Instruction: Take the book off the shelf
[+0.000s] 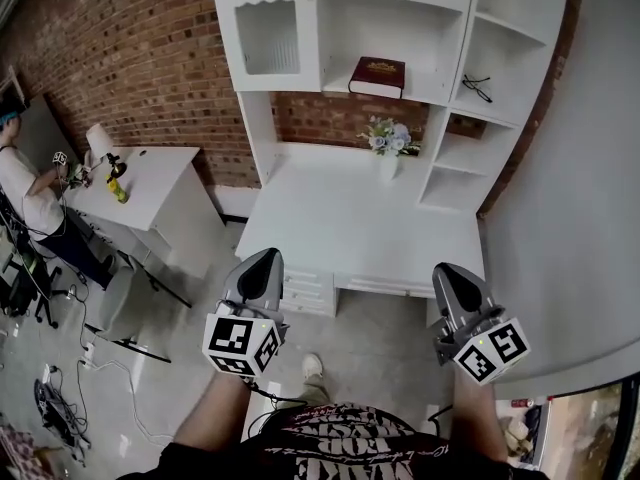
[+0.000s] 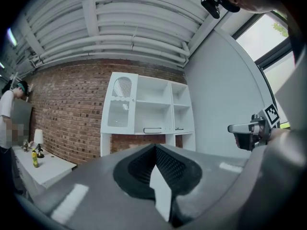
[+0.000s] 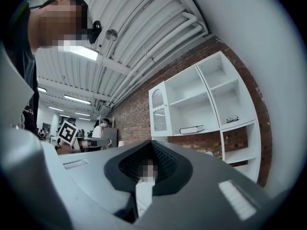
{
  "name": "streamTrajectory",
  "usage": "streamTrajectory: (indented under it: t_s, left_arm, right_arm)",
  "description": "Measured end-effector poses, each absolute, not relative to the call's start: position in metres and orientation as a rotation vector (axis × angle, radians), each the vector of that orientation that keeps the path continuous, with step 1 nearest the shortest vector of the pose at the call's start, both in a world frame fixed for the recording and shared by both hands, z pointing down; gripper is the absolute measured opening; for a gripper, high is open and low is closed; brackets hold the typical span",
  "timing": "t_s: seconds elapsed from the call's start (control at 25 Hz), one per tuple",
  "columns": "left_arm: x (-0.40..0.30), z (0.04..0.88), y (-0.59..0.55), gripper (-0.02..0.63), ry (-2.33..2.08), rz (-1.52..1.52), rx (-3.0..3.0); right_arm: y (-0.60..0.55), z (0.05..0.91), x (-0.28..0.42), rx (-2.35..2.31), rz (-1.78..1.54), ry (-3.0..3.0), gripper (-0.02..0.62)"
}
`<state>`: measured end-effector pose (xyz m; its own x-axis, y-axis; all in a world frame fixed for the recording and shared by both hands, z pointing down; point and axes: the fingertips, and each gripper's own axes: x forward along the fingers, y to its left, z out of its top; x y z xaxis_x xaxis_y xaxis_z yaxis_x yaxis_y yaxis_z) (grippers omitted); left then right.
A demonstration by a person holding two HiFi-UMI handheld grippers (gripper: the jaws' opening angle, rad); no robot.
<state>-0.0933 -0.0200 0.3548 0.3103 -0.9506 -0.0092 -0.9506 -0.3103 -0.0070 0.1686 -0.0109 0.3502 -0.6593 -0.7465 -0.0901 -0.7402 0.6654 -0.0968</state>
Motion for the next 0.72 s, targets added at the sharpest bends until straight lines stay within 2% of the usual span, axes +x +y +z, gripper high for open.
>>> streamTrajectory:
  t_s: [0.72]
  left_arm:
    - [-0.111,0.363,-0.164,0.000,1.729,-0.025,-2.641]
  right_arm:
    - [-0.138,0.349,0.137,-1.336,-0.088,2.721,0.026]
